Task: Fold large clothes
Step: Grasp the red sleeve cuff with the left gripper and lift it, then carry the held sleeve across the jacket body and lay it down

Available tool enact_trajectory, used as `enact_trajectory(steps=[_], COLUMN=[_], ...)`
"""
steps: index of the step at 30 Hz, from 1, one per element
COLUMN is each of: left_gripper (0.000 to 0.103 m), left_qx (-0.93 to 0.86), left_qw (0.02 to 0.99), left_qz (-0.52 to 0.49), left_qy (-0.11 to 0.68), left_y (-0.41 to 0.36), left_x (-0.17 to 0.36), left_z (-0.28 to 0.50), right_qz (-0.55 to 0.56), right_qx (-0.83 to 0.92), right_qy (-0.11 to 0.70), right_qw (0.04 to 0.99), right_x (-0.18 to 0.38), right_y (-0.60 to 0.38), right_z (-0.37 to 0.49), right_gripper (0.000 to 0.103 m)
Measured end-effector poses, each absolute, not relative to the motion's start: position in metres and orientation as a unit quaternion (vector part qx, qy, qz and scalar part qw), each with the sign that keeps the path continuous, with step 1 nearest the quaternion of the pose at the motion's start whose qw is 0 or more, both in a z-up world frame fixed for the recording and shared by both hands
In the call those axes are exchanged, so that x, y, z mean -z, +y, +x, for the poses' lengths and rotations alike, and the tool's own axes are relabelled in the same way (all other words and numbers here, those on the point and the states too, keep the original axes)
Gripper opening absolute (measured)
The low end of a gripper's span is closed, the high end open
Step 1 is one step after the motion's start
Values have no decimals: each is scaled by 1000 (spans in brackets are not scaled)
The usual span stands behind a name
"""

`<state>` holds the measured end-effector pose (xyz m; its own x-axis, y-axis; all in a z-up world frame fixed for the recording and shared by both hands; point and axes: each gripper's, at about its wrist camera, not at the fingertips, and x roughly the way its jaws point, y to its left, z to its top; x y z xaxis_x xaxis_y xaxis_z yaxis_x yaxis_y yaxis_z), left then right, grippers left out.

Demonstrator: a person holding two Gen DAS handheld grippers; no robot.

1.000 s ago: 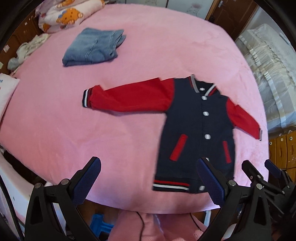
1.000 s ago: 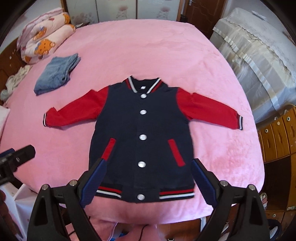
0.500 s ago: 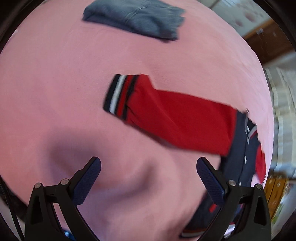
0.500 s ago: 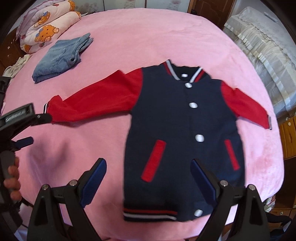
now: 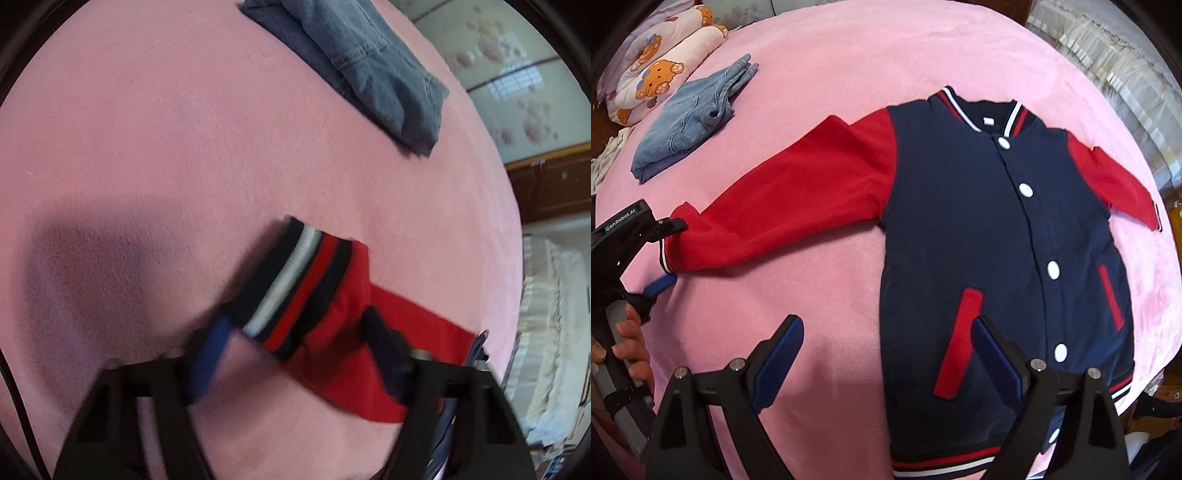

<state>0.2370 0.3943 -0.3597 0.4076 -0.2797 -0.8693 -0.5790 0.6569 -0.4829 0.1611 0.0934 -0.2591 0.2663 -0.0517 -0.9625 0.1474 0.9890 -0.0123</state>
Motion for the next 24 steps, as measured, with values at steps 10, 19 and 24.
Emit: enact_trajectory(steps=[10, 19, 24], left_gripper=[22, 22, 22], left_qx=[-83, -66, -34], left_qw=[777, 854, 880], left_qz=[-389, -324, -306], left_qy=[488, 401, 361], left_y=[389, 321, 254], left_x=[324, 218, 163], left_z=[234, 220, 223], right_qz=[52, 82, 88], right_qx=[36, 11, -5], right_qy=[602, 598, 596], right_qw=[796, 797, 798], right_x=[254, 237, 222], right_y=[75, 18, -31], right_z=[158, 157, 155], right_gripper=[92, 92, 92])
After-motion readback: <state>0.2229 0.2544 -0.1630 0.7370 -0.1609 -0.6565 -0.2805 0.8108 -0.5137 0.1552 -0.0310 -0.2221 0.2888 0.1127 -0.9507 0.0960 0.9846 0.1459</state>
